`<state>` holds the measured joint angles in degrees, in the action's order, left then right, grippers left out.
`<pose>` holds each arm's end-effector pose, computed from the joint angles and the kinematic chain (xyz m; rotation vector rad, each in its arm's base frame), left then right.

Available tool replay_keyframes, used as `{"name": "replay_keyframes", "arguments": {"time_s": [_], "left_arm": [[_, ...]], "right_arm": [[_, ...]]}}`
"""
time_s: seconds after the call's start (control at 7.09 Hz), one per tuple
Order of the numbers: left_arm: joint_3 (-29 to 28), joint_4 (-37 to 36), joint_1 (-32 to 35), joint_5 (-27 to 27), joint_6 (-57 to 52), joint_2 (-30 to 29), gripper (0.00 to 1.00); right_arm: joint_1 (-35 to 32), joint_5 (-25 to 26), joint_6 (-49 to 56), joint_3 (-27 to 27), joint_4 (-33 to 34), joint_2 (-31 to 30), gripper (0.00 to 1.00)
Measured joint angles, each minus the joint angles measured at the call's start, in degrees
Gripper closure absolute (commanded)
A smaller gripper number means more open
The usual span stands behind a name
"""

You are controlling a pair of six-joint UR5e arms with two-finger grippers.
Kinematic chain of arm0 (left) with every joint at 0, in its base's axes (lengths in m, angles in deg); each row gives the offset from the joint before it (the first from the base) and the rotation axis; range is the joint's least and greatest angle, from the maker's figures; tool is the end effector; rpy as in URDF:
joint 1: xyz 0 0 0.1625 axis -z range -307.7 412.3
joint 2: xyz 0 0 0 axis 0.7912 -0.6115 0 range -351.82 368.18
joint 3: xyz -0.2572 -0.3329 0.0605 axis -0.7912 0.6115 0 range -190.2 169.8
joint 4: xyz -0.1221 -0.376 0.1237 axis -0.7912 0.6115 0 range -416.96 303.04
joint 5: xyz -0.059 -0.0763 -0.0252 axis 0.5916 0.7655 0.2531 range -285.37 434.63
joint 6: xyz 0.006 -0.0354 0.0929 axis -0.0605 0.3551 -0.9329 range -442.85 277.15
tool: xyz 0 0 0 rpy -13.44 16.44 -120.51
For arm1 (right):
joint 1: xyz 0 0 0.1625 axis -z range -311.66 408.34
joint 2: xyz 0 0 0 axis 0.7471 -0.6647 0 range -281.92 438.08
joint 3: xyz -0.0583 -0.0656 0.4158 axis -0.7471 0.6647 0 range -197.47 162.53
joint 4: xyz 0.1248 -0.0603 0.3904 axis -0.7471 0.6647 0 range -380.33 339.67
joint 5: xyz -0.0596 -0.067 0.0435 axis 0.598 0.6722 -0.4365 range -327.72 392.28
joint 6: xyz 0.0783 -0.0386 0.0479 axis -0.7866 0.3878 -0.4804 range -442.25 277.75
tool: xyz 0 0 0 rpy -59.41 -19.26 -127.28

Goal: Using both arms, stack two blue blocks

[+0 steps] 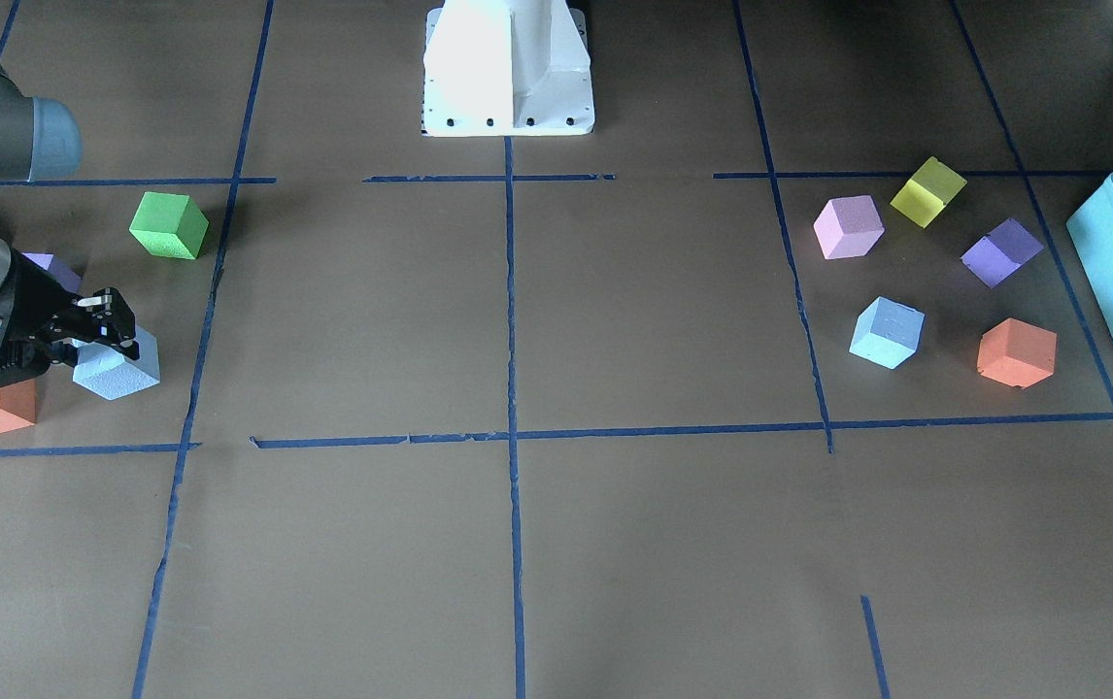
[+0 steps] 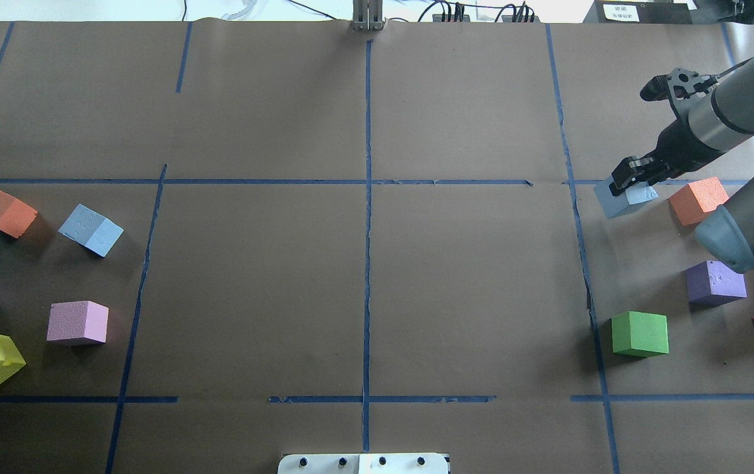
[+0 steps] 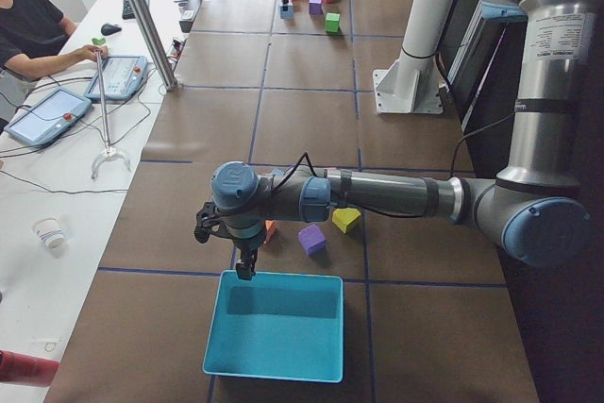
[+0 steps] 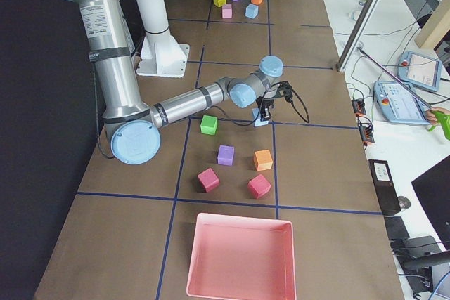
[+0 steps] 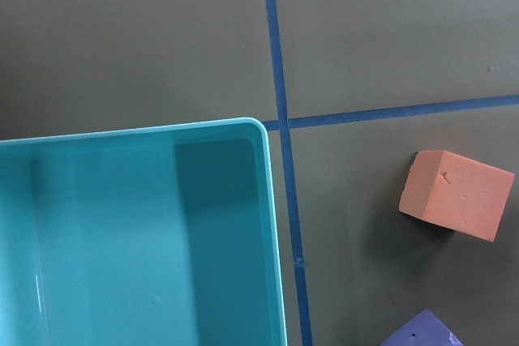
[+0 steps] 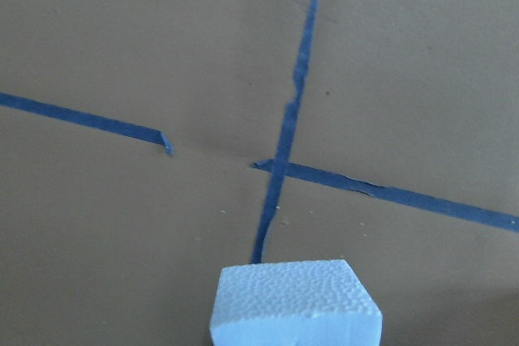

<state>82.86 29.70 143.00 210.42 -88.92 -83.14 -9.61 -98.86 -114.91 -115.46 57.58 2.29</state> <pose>-0.0681 -0.5010 0.6250 0.0642 0.7971 0.0959 -0.2567 -0.5378 0.4320 0.1108 -0.8940 -0.2047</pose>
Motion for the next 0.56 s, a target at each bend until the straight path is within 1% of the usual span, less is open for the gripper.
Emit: {"name": "replay_keyframes", "arguments": {"time_s": [0.14,0.28,0.42,0.56], "left_arm": [[0.01,0.00,0.00,0.00,0.00,0.00,0.00],[0.02,0.00,0.00,0.00,0.00,0.00,0.00],[0.00,0.00,0.00,0.00,0.00,0.00,0.00],[-0.03,0.02,0.00,0.00,0.00,0.02,0.00]], "right_arm": [[0.92,-0.09,-0.83,-0.37,5.26,4.69,1.00],[3.26,1.07,-3.68,-0.41,9.65,9.25,1.00],[7.05,4.10,-9.32,0.06,11.88,13.46,1.00],[11.32,7.96,-16.37,1.66,12.70,18.00,1.00]]}}
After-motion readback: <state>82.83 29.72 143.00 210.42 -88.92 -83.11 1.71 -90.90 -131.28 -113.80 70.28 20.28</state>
